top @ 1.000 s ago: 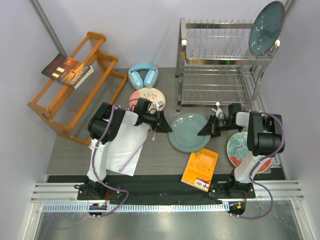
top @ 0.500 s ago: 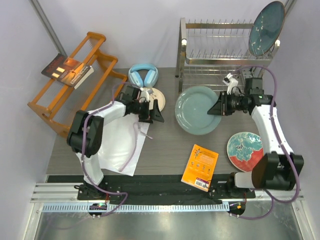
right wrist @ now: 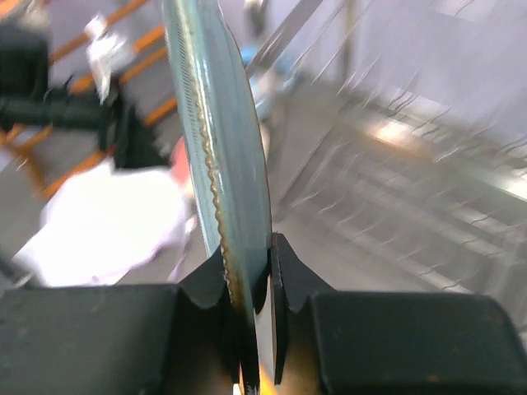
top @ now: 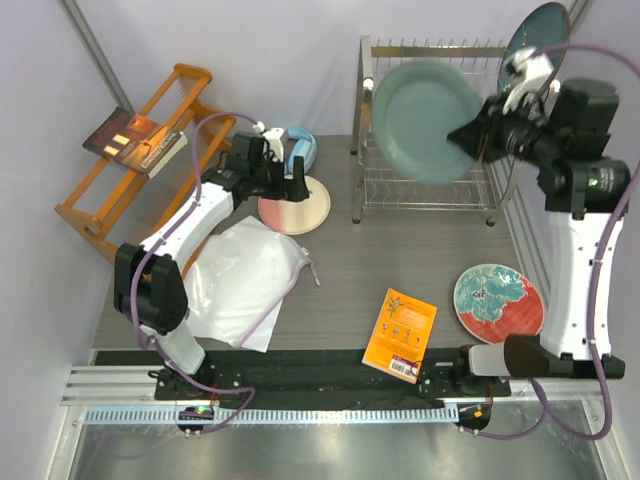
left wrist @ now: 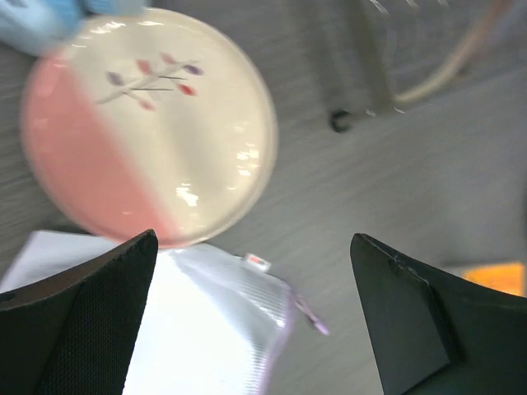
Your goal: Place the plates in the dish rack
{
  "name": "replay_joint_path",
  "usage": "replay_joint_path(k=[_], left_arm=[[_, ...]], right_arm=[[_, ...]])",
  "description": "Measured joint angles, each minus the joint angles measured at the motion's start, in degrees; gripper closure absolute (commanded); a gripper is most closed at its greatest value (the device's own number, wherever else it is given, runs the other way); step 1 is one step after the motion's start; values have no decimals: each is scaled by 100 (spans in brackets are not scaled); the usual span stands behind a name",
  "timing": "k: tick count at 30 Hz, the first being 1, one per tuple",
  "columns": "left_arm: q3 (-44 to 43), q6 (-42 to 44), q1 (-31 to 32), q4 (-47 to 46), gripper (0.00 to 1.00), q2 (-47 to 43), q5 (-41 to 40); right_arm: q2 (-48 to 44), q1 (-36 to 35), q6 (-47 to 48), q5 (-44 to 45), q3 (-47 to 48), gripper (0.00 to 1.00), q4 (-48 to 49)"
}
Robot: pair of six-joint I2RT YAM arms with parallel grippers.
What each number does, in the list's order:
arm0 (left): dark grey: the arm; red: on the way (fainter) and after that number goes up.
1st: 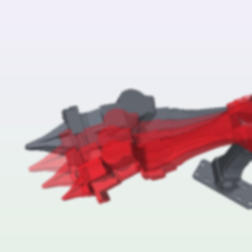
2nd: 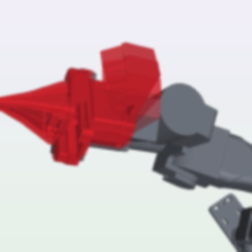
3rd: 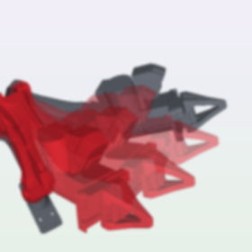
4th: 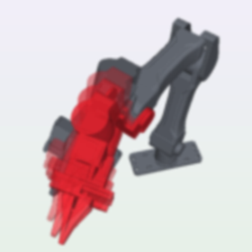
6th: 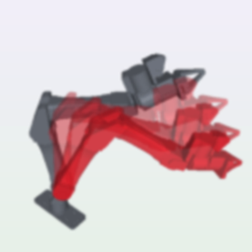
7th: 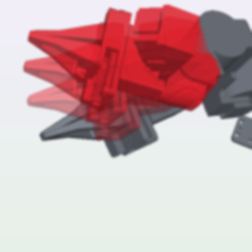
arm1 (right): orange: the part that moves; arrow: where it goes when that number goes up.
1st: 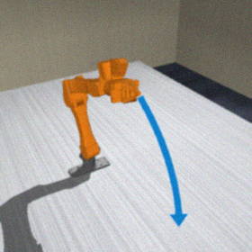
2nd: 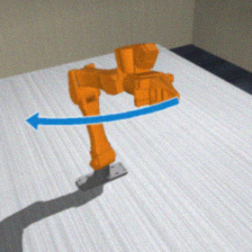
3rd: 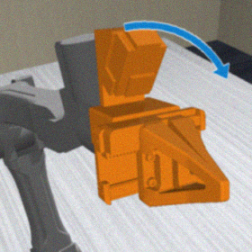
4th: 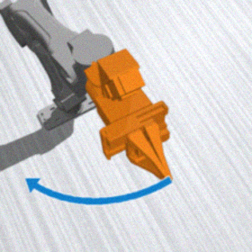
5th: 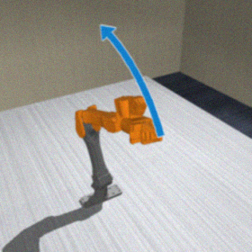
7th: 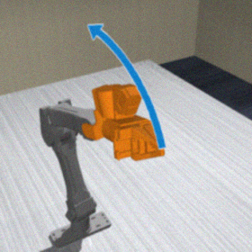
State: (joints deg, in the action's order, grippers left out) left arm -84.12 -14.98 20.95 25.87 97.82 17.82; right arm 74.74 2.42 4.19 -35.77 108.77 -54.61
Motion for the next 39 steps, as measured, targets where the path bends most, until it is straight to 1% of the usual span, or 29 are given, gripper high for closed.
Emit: replay_joint_path(k=[1, 3, 4, 5, 8, 10, 12, 14, 16, 19, 22, 28, 39], left_arm=[[-59, 66, 11, 42, 1, -9, -341], [-107, 184, 31, 85, 0, -61, -1014], [-105, 227, 31, 103, 1, -103, -1305], [-107, 267, 31, 109, 0, -142, -1526], [-105, 407, 57, 94, 0, -323, -2229], [-105, 501, 90, 87, 1, -470, -2618], [-105, 605, 155, 83, 1, -588, -2949], [-101, 693, 216, 83, 0, -664, -3143], [-50, 802, 304, 66, 1, -748, -3348], [79, 863, 372, 59, 0, -850, -3497], [173, 907, 389, 57, 1, -866, -3534], [260, 894, 389, 59, 1, -866, -3519], [258, 789, 389, 61, 1, -732, -3418]], right_arm=[[293, 4, -92, 247, 660, 99, 13], [741, 15, -221, 728, 1611, 99, 243], [1080, 22, -317, 1147, 2238, 99, 501], [1189, 35, -354, 1292, 2404, 99, 656], [1725, 55, -535, 2111, 3119, 99, 1008], [2107, 52, -584, 2717, 3565, 99, 1106], [2441, 31, -577, 3370, 3797, 99, 1272], [2566, 26, -503, 3917, 3679, 99, 1502], [2529, 28, -345, 4345, 3158, 99, 1871], [2516, 57, -61, 4647, 2636, 99, 2181], [2518, 59, 225, 4616, 2450, 99, 2199], [2518, 59, 605, 4409, 2529, 99, 2446], [2583, 162, 911, 4334, 2553, 99, 2581]])
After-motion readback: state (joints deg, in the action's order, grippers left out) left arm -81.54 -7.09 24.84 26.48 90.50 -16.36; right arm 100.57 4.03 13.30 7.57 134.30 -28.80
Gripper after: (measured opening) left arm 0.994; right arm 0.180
